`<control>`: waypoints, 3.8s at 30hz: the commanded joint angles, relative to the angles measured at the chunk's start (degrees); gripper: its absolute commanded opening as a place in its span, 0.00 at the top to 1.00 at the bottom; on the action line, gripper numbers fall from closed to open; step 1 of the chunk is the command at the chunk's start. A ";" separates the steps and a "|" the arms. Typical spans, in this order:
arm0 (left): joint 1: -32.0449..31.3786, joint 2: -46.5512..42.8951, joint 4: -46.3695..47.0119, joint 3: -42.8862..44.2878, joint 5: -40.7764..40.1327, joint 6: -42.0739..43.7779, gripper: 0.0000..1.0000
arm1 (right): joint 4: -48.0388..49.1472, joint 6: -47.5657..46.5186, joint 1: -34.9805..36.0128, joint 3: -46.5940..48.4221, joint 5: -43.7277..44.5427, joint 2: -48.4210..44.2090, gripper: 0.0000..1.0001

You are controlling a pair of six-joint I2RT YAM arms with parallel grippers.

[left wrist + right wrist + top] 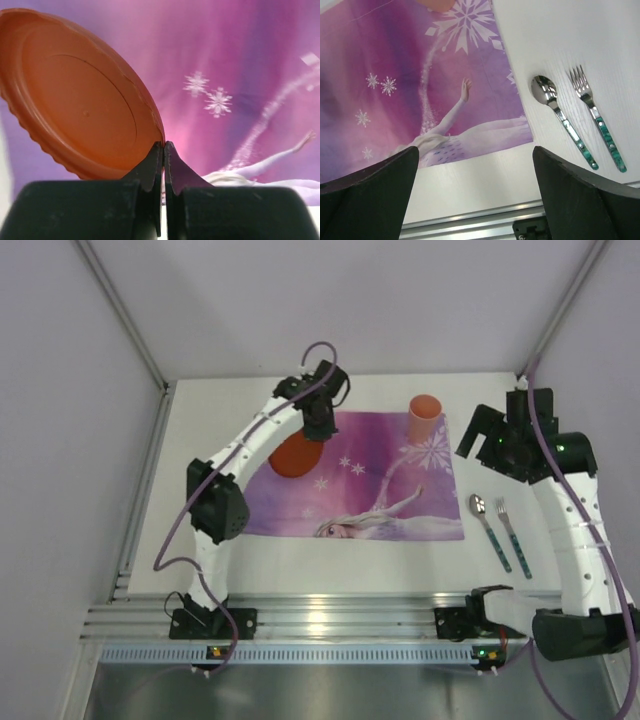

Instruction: Set the dinner table for one person

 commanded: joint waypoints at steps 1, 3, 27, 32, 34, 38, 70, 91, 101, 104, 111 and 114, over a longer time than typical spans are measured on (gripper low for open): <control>-5.78 8.79 -3.87 9.57 3.47 -3.23 1.00 | -4.59 -0.32 -1.88 -0.57 2.40 -4.89 0.03; -8.08 14.15 -3.79 12.94 4.08 -3.15 1.00 | -6.52 -0.50 -2.32 -1.19 3.88 -7.44 0.01; -14.42 10.32 19.06 -0.31 13.67 -6.05 0.07 | -7.24 2.05 -5.84 -14.03 11.63 -4.48 0.00; -11.08 1.18 21.08 -12.87 13.93 -6.22 0.08 | -0.12 0.73 -9.61 -17.89 11.11 5.02 0.00; -8.89 -2.87 22.66 -19.02 14.54 -6.14 0.09 | 3.92 0.73 -12.15 -20.17 10.05 8.70 0.00; -5.28 -7.53 24.17 -26.41 14.63 -5.17 0.09 | 12.79 0.65 -15.68 -24.30 7.59 12.84 0.08; -0.35 -6.48 20.39 -29.06 15.86 -1.48 0.13 | 27.58 0.47 -16.12 -11.40 3.81 45.53 0.39; -1.14 -7.63 17.75 -25.81 15.42 -2.00 0.15 | 23.19 2.31 -13.48 -12.52 -2.87 29.14 0.36; -3.95 -8.15 15.82 -23.52 15.42 -2.53 0.16 | 24.05 0.74 -13.48 -19.38 -0.86 23.22 0.37; -4.39 -9.55 15.02 -24.48 13.14 -2.79 0.16 | 25.63 -0.06 -13.48 -19.48 0.38 25.94 0.39; -4.31 -13.69 14.32 -29.49 11.47 -3.15 0.16 | 28.54 -1.11 -13.66 -19.74 2.40 33.75 0.51; -4.31 -15.01 13.79 -30.99 10.94 -3.32 0.16 | 29.16 -0.94 -13.75 -19.74 2.75 36.04 0.58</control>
